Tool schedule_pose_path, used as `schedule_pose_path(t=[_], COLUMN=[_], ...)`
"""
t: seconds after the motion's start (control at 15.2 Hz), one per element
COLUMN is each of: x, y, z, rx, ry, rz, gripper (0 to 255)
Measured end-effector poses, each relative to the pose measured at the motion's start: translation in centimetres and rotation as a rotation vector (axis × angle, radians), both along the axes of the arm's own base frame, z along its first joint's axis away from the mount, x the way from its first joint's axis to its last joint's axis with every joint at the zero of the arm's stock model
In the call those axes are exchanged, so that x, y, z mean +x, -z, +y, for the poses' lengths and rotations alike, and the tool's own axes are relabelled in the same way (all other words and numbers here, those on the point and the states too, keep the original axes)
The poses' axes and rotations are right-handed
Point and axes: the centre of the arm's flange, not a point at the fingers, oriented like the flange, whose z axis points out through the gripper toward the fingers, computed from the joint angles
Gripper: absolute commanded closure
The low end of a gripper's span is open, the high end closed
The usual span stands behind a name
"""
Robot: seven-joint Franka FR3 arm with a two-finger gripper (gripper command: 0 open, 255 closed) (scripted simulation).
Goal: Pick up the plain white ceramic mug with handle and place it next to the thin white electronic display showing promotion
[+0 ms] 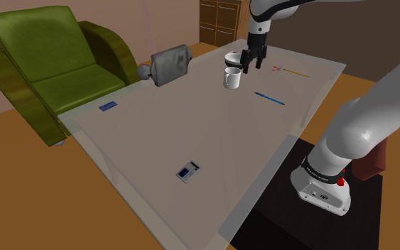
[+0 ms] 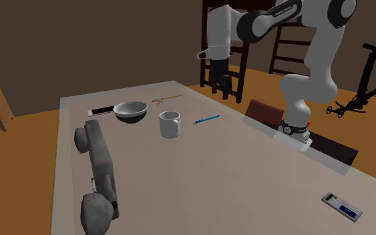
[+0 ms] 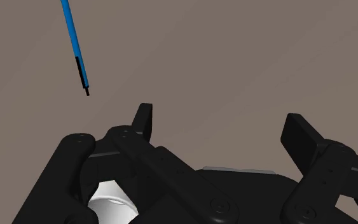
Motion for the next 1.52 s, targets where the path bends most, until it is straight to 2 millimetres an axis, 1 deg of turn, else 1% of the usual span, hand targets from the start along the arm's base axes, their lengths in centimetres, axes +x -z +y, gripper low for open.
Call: schedule_pose_path(t=[0.53, 0.79, 0.86, 0.92, 1.19, 1.25, 1.32, 1.45, 1.52], x=[6.4, 10.1, 11.0, 11.4, 14.9, 15.9, 16.4, 16.8, 16.8], y=[3.5, 5.5, 6.1, 6.7, 8.6, 9.0, 9.5, 10.5, 11.0], z=[-7.7, -11.2, -11.8, -12.9, -16.2, -17.4, -18.5, -19.1, -19.0], rx=[-0.004, -0.005, -0.005, -0.006, -0.007, -0.008, -0.008, -0.007, -0.007], ry=[0.008, 0.011, 0.012, 0.013, 0.017, 0.017, 0.018, 0.018, 0.018], rz=[0.01, 0.016, 0.018, 0.019, 0.025, 0.025, 0.027, 0.028, 0.028], gripper=[0, 0, 0, 0, 0, 0, 0, 0, 0])
